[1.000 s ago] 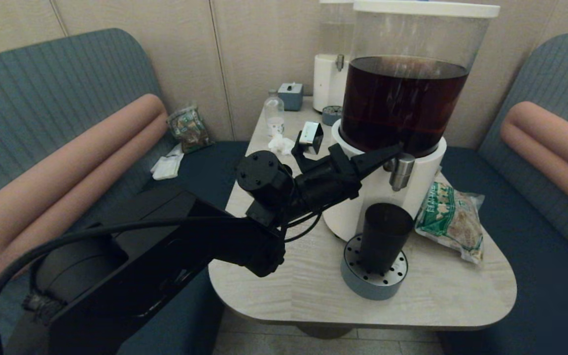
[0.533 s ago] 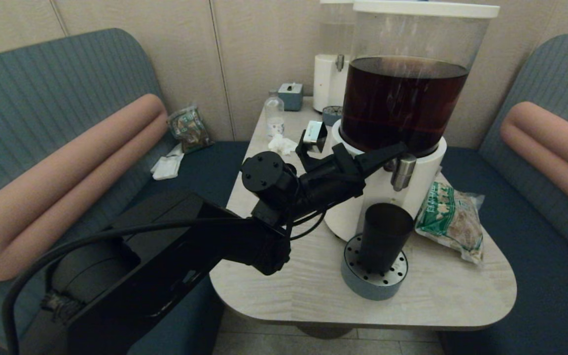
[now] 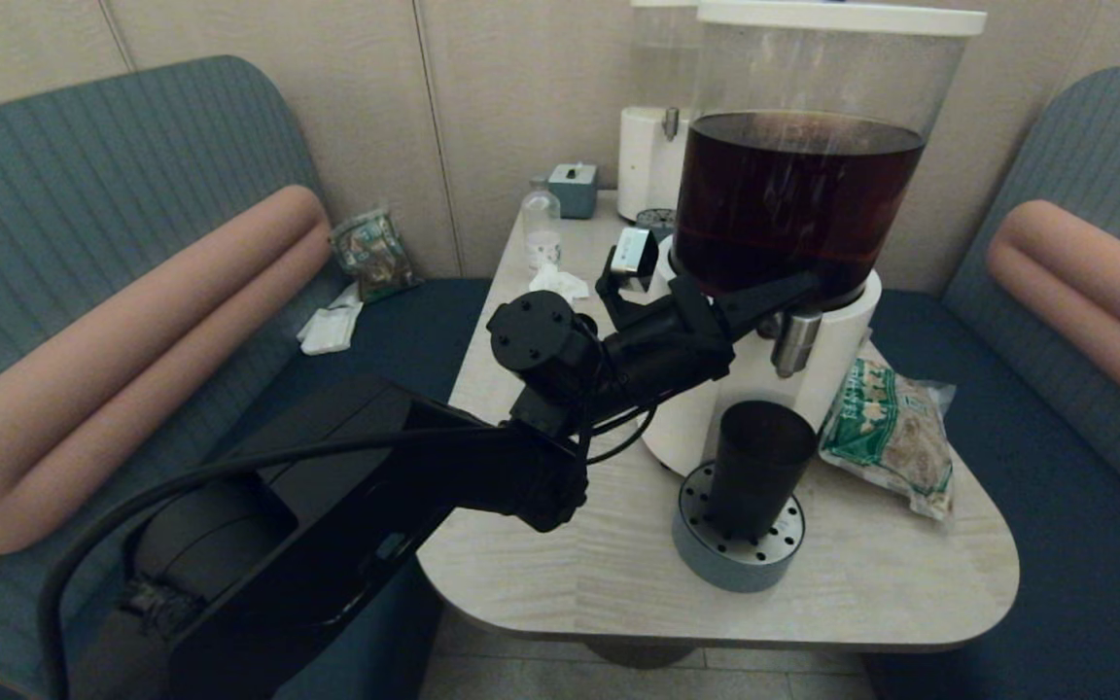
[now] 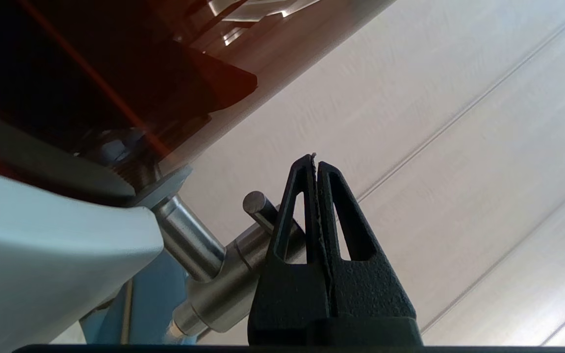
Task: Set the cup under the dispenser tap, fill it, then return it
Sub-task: Turn off the faucet
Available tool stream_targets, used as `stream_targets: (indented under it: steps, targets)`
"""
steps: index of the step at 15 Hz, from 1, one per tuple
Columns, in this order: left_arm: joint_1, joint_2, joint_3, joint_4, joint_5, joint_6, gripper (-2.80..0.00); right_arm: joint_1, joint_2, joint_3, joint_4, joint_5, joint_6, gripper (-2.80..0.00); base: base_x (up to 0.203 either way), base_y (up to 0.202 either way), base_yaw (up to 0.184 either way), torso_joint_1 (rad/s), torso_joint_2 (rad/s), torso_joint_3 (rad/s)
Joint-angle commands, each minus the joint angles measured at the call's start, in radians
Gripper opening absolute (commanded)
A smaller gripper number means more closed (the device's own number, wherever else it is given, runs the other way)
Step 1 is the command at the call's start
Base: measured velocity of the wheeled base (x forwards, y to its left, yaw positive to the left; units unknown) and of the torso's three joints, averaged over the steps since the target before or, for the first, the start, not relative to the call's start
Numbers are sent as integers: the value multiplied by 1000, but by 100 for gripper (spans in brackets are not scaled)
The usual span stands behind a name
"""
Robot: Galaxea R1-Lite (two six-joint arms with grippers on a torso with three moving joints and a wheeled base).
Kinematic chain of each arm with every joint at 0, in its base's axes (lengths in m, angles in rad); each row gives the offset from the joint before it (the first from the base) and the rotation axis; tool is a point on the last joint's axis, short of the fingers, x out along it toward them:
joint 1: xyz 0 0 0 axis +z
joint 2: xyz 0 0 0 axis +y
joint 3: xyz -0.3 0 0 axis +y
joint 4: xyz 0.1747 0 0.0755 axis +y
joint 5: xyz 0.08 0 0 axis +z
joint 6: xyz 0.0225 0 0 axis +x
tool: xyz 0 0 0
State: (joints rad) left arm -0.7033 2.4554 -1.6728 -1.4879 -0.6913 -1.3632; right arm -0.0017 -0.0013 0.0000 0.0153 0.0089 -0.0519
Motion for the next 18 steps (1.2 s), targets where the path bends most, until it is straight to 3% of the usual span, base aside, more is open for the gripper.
stream_targets:
  steps: [1, 18]
  targets:
    - [-4, 20, -10, -6, -11, -8, -280, 0, 1, 1, 0, 0, -1, -280, 0, 0, 0, 0, 0, 0]
    - [-4, 54, -99, -4, -54, -50, -280, 0, 1, 0, 0, 0, 0, -280, 0, 0, 0, 0, 0, 0]
